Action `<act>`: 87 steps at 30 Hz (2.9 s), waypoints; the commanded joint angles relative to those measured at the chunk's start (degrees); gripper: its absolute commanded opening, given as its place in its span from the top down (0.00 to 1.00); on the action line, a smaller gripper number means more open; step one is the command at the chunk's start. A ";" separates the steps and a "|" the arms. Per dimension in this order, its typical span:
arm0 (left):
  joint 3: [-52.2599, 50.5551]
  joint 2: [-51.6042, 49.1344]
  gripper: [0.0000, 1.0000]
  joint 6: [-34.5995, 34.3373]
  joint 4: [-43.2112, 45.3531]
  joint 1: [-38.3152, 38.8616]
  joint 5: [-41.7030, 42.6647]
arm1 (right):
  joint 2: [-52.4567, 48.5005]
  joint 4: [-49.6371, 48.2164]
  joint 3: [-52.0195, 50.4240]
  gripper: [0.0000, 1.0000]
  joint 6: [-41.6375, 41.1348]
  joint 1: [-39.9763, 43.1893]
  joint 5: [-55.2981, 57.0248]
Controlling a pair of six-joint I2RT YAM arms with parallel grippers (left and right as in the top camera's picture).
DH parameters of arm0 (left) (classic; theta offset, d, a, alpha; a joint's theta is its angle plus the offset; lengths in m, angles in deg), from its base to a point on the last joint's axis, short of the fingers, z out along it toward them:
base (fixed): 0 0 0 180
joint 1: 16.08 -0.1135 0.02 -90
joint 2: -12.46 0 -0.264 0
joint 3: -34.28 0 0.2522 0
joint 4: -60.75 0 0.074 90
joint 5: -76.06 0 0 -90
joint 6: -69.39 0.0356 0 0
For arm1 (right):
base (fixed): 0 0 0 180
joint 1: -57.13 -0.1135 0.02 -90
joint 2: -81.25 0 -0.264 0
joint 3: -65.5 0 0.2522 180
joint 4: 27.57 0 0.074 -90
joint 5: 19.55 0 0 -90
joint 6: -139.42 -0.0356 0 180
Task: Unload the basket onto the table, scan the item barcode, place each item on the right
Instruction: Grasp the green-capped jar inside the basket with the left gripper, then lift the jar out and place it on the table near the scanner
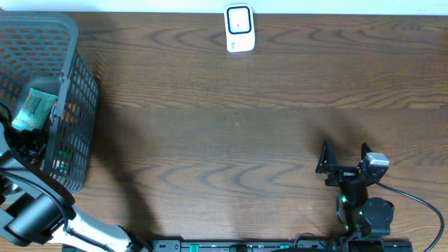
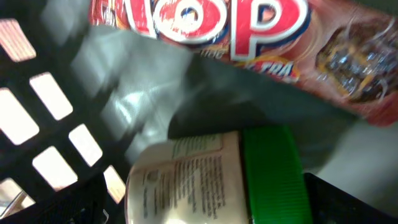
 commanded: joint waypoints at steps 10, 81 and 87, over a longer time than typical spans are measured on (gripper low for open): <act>-0.22 0.85 0.02 -4.92 -4.44 -0.26 0.59 | 0.31 0.24 -0.07 0.01 -0.46 -1.14 0.52; 10.69 25.38 0.16 -21.38 19.58 50.45 19.08 | 0.31 0.24 -0.07 0.01 -0.46 -1.14 0.52; 10.67 12.17 0.16 -21.38 25.66 63.84 7.69 | 0.31 0.24 -0.07 0.01 -0.46 -1.14 0.50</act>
